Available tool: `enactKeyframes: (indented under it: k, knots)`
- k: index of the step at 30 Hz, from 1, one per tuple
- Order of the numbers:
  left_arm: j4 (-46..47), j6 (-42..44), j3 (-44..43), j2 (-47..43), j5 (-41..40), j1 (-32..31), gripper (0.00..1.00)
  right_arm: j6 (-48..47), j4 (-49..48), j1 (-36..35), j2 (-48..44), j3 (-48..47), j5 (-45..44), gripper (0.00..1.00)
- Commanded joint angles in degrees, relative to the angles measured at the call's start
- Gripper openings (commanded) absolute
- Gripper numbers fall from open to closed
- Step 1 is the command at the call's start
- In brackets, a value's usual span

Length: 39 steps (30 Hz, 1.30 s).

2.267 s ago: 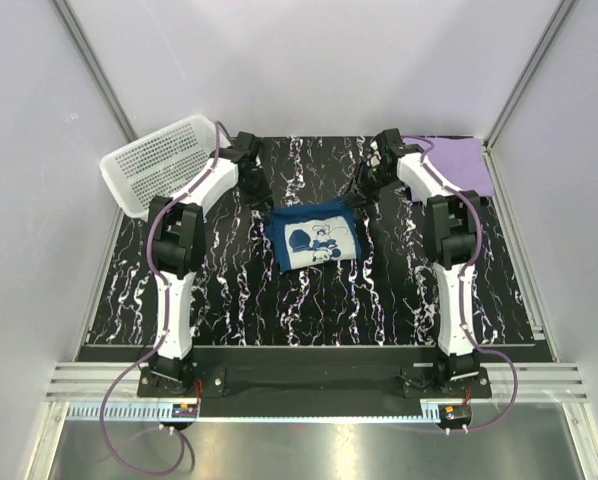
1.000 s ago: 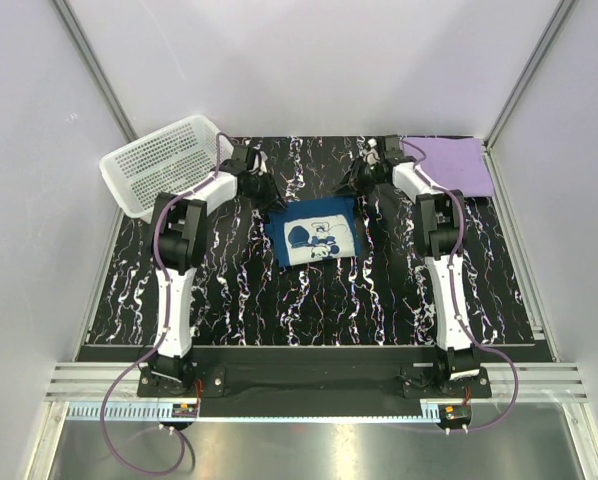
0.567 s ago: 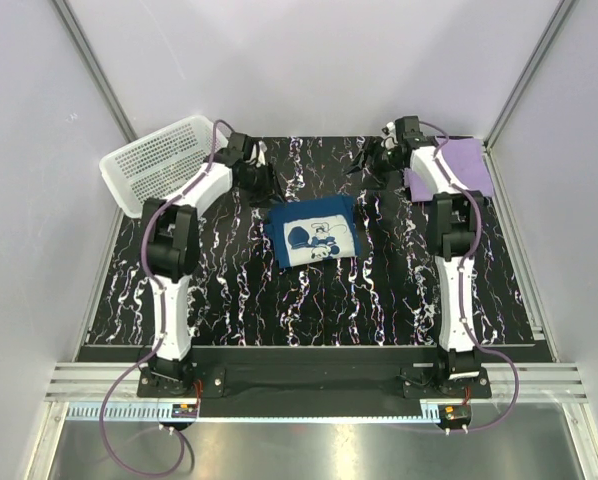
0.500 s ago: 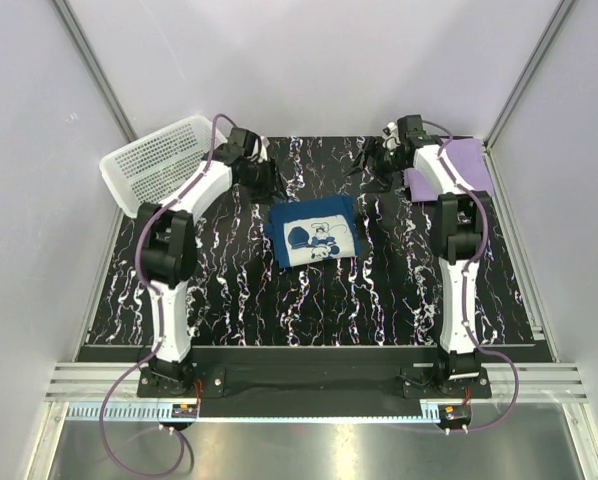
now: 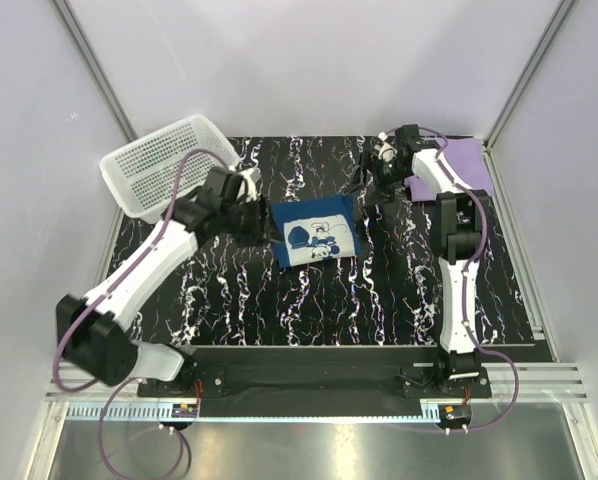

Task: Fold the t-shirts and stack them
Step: Fold the tshirt

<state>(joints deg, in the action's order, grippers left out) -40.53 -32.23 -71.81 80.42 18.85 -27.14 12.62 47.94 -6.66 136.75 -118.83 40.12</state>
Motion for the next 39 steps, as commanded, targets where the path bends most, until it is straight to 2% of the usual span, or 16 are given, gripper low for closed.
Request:
enactKeyframes:
  k: [1,9,15,19,23,24,27,28,29,34,39]
  knots:
    - [-3.4,-1.2,3.8,-7.2,-4.1,0.3,0.52,-4.8,0.3,-0.4,1.7,-3.6,0.6,0.96]
    - [-4.6,-4.3,12.9,-16.5,-5.4,0.5,0.53,-7.0,1.5,-0.9,6.4,-4.4,2.2,0.94]
    - [-5.9,-4.8,14.5,-20.0,-6.3,0.7,0.54,-6.1,2.0,-5.0,9.3,-4.3,1.1,0.88]
    - [-6.0,-5.4,14.1,-21.4,-6.0,1.2,0.56,-2.7,0.8,-8.1,10.8,-4.0,-2.7,0.82]
    - [-6.6,-5.2,13.0,-22.2,-4.9,2.8,0.56,-0.8,1.0,-8.9,13.5,-5.8,-6.7,0.61]
    - [-6.9,-5.1,12.7,-22.4,-4.9,3.1,0.56,-0.7,1.1,-9.1,13.7,-6.0,-7.3,0.49]
    - [-7.9,-4.8,11.8,-23.3,-4.8,3.6,0.57,-0.1,0.2,-9.3,14.0,-6.7,-8.4,0.21]
    - [-8.1,-4.9,11.6,-23.5,-4.7,3.8,0.57,-0.8,0.2,-9.3,14.0,-7.4,-8.7,0.05]
    - [-8.4,-4.9,11.7,-23.7,-4.7,3.9,0.57,-1.0,-0.3,-9.4,13.5,-7.5,-9.8,0.01]
    - [-8.9,-5.0,12.1,-25.0,-4.2,4.1,0.57,-2.2,-1.5,-9.4,10.6,-9.1,-9.9,0.0]
    - [-8.5,-5.4,14.1,-26.8,-4.4,4.3,0.58,-4.5,-1.4,-10.0,2.4,-7.0,-19.2,0.0]
